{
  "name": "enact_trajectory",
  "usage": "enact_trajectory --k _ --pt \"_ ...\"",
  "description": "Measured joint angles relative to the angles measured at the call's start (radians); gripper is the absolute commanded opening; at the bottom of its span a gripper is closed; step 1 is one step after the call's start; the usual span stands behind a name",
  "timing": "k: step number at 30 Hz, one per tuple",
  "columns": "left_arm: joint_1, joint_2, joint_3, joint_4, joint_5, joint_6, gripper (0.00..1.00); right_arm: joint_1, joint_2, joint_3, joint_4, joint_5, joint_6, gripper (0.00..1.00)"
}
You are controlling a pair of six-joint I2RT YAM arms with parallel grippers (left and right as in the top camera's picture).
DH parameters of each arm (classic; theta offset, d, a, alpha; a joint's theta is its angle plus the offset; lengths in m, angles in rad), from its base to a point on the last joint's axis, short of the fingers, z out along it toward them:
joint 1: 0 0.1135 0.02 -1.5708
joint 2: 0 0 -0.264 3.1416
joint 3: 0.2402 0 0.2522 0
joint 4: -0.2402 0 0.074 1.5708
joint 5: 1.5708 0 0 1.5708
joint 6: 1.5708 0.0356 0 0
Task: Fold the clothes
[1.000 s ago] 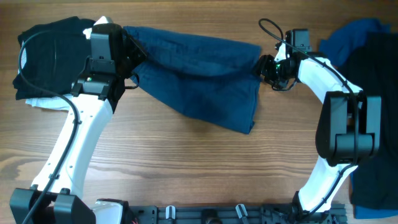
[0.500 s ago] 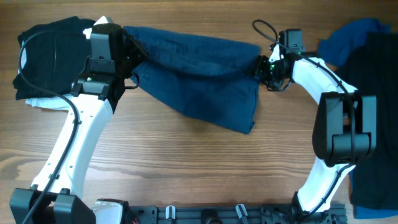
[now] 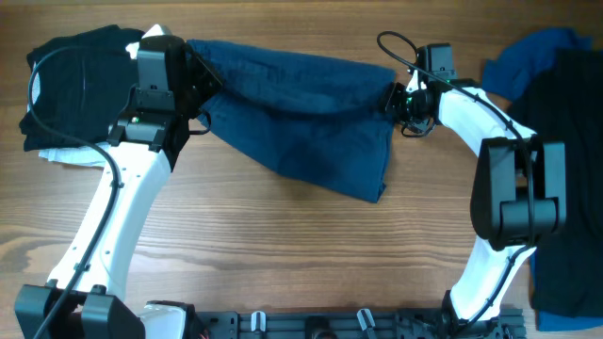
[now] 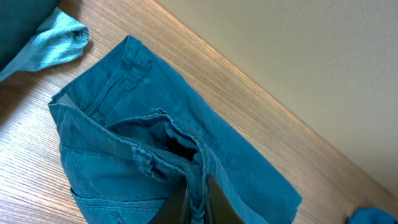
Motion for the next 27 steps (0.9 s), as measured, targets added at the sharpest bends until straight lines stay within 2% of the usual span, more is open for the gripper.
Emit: enact_trajectory --k 1,4,6,17,21,27 --pt "0.000 0.000 0.000 0.000 0.000 0.000 0.08 0.000 0.005 0.000 0.000 0.000 0.000 0.24" --pt "0.000 0.000 0.000 0.000 0.000 0.000 0.07 0.000 0.017 0.000 0.001 0.000 -0.001 0.20" --pt "0.000 0.000 0.000 0.000 0.000 0.000 0.07 0.000 0.017 0.000 0.001 0.000 0.000 0.05" --pt "0.000 0.000 0.002 0.010 0.004 0.003 0.04 0.000 0.013 0.000 -0.015 -0.004 -0.053 0.04" --pt "0.000 0.000 0.043 -0.020 0.008 0.019 0.04 -0.001 -0.085 0.018 -0.123 -0.004 -0.107 0.04" --pt "0.000 -0.004 0.090 -0.003 0.007 0.034 0.04 -0.018 -0.246 0.223 -0.294 -0.003 -0.161 0.04"
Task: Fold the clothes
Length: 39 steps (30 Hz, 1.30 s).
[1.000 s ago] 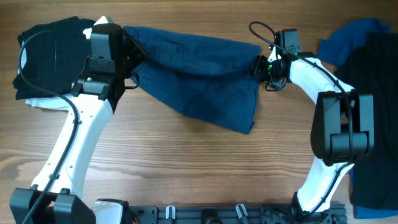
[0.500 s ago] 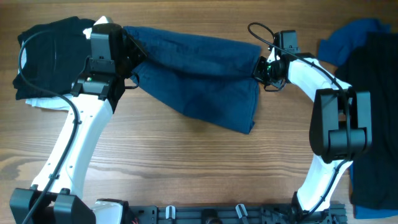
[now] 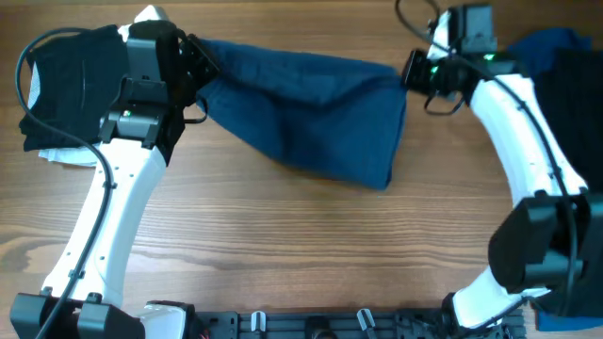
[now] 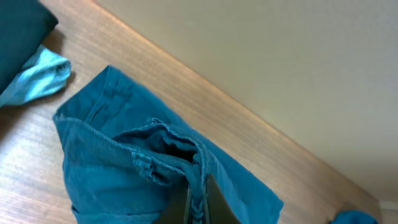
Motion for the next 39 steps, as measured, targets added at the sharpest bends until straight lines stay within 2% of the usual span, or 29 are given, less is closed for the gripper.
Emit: enact_trajectory --k 5,13,18,25,31,32,33,36,37,38,39 --pt "0.000 0.000 0.000 0.076 -0.030 0.013 0.04 -0.031 -0.001 0.107 -0.007 0.000 -0.010 0.04" --pt "0.000 0.018 0.001 0.125 -0.062 0.015 0.04 -0.041 0.032 0.118 0.201 0.003 -0.010 0.04" --pt "0.013 0.172 0.003 0.226 -0.115 0.019 0.04 -0.041 0.143 0.118 0.274 0.030 -0.005 0.04" --pt "0.047 0.387 0.004 0.393 -0.115 0.019 0.04 -0.036 0.307 0.118 0.381 0.053 -0.010 0.04" --pt "0.061 0.502 0.004 0.462 -0.112 0.019 0.04 -0.029 0.401 0.118 0.408 0.053 -0.010 0.04" --pt "0.061 0.518 0.004 0.469 -0.113 0.019 0.07 -0.029 0.411 0.118 0.415 0.053 -0.010 0.05" --pt "0.061 0.535 0.005 0.478 -0.113 0.019 0.19 -0.029 0.418 0.118 0.422 0.053 -0.010 0.17" --pt "0.063 0.564 0.005 0.505 -0.119 0.021 0.84 -0.030 0.423 0.118 0.451 0.064 -0.023 0.41" --pt "0.066 0.566 0.005 0.534 -0.121 0.024 0.94 -0.032 0.423 0.118 0.462 0.079 -0.028 0.54" --pt "0.071 0.566 0.006 0.564 -0.120 0.025 0.99 -0.034 0.423 0.118 0.468 0.093 -0.033 0.58" --pt "0.074 0.566 0.016 0.580 -0.116 0.024 0.99 -0.035 0.423 0.118 0.467 0.105 -0.047 0.61"
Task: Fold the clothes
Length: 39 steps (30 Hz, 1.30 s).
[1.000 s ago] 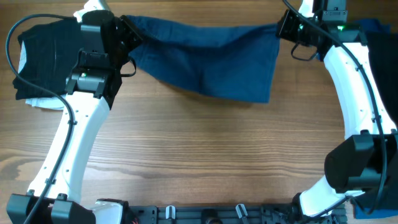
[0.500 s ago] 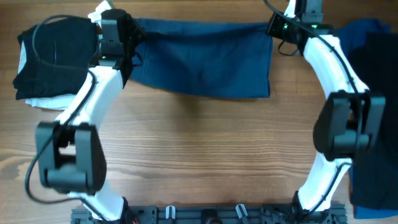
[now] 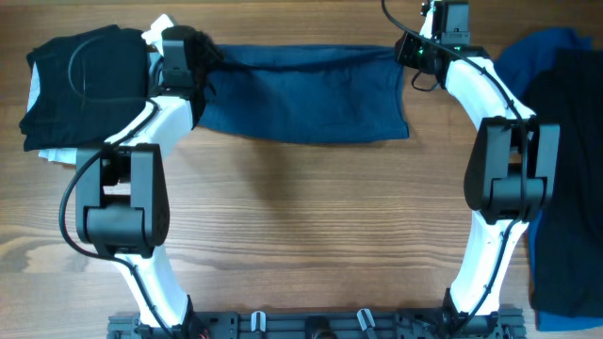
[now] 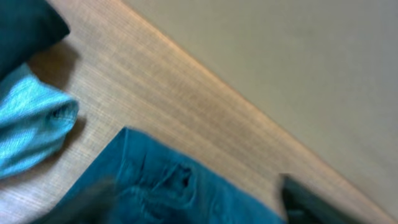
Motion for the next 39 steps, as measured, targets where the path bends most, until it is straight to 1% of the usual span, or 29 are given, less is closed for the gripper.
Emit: enact_trajectory --k 2,4,5,6,7,8,9,10,12,14,15,17,20,23,24,27,32,35,39 --pt "0.005 -0.003 0.029 -0.014 0.020 0.002 0.99 -0.003 -0.002 0.000 -0.002 0.015 -0.035 0.67" --pt "0.005 -0.037 0.083 -0.097 0.045 0.003 1.00 -0.003 -0.024 0.000 -0.019 0.022 -0.080 0.68" --pt "0.004 -0.055 0.093 -0.114 0.051 0.003 0.95 -0.003 -0.040 0.000 -0.039 0.021 -0.092 0.67" --pt "0.005 -0.076 0.109 -0.148 0.056 0.003 0.89 -0.003 -0.059 0.000 -0.070 0.017 -0.102 0.64" --pt "0.006 -0.112 0.130 -0.187 0.069 0.005 0.79 -0.003 -0.103 0.000 -0.109 -0.001 -0.114 0.54" --pt "0.009 -0.139 0.139 -0.208 0.082 0.003 0.67 -0.003 -0.153 0.000 -0.141 -0.026 -0.124 0.41" --pt "0.015 -0.174 0.155 -0.267 0.117 0.013 0.34 -0.003 -0.208 0.002 -0.192 -0.058 -0.134 0.19" --pt "0.020 -0.191 0.163 -0.319 0.145 0.019 0.04 -0.002 -0.249 0.006 -0.240 -0.088 -0.135 0.04" --pt "0.027 -0.204 0.170 -0.439 0.192 0.038 0.04 0.002 -0.307 0.018 -0.314 -0.137 -0.142 0.04" --pt "0.029 -0.198 0.166 -0.550 0.219 0.067 0.04 0.015 -0.319 0.021 -0.378 -0.169 -0.154 0.05" --pt "0.029 -0.188 0.164 -0.578 0.233 0.081 0.04 0.023 -0.311 0.018 -0.393 -0.175 -0.163 0.04" --pt "0.029 -0.162 0.164 -0.579 0.249 0.103 0.04 0.041 -0.284 0.007 -0.384 -0.188 -0.180 0.04" --pt "0.029 -0.113 0.164 -0.538 0.264 0.116 0.04 0.063 -0.212 0.004 -0.362 -0.198 -0.187 0.04" --pt "0.029 -0.060 0.164 -0.552 0.267 0.122 0.04 0.066 -0.160 0.002 -0.415 -0.241 -0.197 0.04" --pt "0.029 -0.050 0.164 -0.560 0.267 0.123 0.04 0.066 -0.143 0.000 -0.456 -0.281 -0.225 0.04" --pt "0.029 -0.034 0.163 -0.567 0.267 0.132 0.04 0.072 -0.126 -0.008 -0.480 -0.344 -0.291 0.04" --pt "0.029 -0.034 0.163 -0.560 0.267 0.145 0.04 0.094 -0.084 -0.008 -0.425 -0.375 -0.334 0.04" --pt "0.029 -0.021 0.163 -0.560 0.264 0.145 0.04 0.104 -0.015 -0.008 -0.389 -0.363 -0.341 0.04" --pt "0.029 0.037 0.163 -0.563 0.259 0.145 0.04 0.103 0.067 -0.008 -0.375 -0.338 -0.340 0.04"
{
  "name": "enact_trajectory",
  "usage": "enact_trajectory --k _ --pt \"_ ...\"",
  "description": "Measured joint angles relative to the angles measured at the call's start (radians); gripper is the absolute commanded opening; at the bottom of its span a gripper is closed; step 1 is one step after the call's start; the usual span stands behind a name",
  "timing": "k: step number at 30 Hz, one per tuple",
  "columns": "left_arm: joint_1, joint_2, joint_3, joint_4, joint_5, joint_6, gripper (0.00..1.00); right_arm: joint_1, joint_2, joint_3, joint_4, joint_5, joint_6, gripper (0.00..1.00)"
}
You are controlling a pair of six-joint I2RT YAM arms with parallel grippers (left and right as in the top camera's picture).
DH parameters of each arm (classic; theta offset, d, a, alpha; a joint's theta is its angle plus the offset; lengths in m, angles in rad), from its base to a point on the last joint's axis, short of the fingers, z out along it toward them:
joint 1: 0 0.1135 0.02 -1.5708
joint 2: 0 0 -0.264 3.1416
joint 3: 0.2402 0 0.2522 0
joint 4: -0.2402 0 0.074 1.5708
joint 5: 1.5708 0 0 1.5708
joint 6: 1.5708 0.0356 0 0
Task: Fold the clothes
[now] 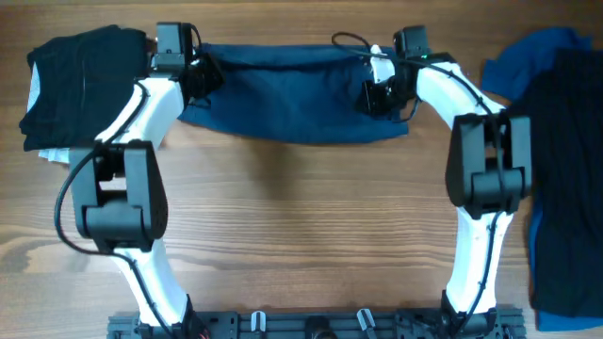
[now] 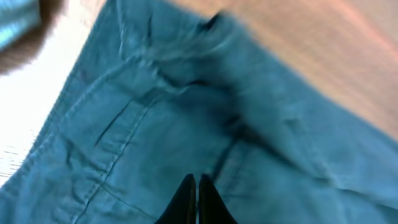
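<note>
A dark blue denim garment (image 1: 292, 94) lies folded flat along the far side of the table, stretching from left to right. My left gripper (image 1: 201, 77) is over its left end. In the left wrist view the fingers (image 2: 196, 178) are shut, tips together over the denim (image 2: 155, 124), with nothing visibly between them. My right gripper (image 1: 377, 94) sits over the garment's right part, and its jaws cannot be made out from above.
A folded black garment (image 1: 75, 85) with a pale piece under it lies at the far left. A heap of dark and blue clothes (image 1: 556, 104) fills the right edge. Bare wooden table (image 1: 283, 235) stretches in front of the denim.
The left fingers, spread apart over the garment's left end, are now shut above the denim. The right gripper has come from the far right corner inward onto the garment. The denim still lies flat.
At first both grippers held the denim by its ends, sagging over the middle of the table. Then it hung farther back between them. Later it lay flat along the far edge with the left fingers apart. Now both grippers are over it.
</note>
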Motion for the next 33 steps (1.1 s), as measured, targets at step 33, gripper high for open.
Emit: enact_trajectory --k 33 --pt "-0.186 -0.284 -0.001 -0.353 -0.055 -0.069 0.04 -0.107 -0.491 -0.061 -0.392 0.288 -0.005 0.04"
